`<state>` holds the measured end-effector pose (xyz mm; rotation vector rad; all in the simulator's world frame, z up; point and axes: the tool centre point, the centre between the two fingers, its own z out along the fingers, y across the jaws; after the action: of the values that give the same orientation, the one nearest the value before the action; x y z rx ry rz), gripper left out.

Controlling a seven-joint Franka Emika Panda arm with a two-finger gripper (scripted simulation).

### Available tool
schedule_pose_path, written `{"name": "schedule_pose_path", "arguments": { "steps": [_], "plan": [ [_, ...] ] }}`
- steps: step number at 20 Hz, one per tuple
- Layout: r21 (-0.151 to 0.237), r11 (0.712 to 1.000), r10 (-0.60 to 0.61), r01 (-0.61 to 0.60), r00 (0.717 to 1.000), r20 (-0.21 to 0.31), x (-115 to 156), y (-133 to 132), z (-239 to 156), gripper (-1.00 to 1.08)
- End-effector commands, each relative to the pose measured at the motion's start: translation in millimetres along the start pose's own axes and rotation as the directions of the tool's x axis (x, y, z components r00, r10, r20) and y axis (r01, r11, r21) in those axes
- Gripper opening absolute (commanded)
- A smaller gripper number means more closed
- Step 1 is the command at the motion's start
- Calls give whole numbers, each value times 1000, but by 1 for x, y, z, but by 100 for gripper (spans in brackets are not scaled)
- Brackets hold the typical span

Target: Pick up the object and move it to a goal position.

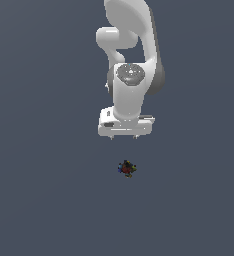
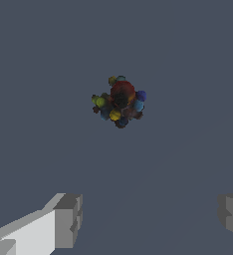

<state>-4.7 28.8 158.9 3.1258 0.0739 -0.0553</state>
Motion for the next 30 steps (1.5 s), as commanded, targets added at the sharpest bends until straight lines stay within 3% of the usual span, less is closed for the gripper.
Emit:
{"name": "schedule_pose_path", "arguments": {
  "steps": [1, 10, 16, 23, 30],
  "plan": [
    [0, 1000, -12, 12, 1000, 0, 1, 0, 1, 100],
    [-4, 990, -143, 143, 990, -3, 14, -3, 10, 100],
    [-8, 957, -291, 291, 957, -6, 29, -5, 22, 100],
    [-11, 879, -478, 477, 879, -12, 48, -9, 38, 100],
    [-14, 768, -641, 641, 768, -20, 66, -12, 55, 100]
  ]
}}
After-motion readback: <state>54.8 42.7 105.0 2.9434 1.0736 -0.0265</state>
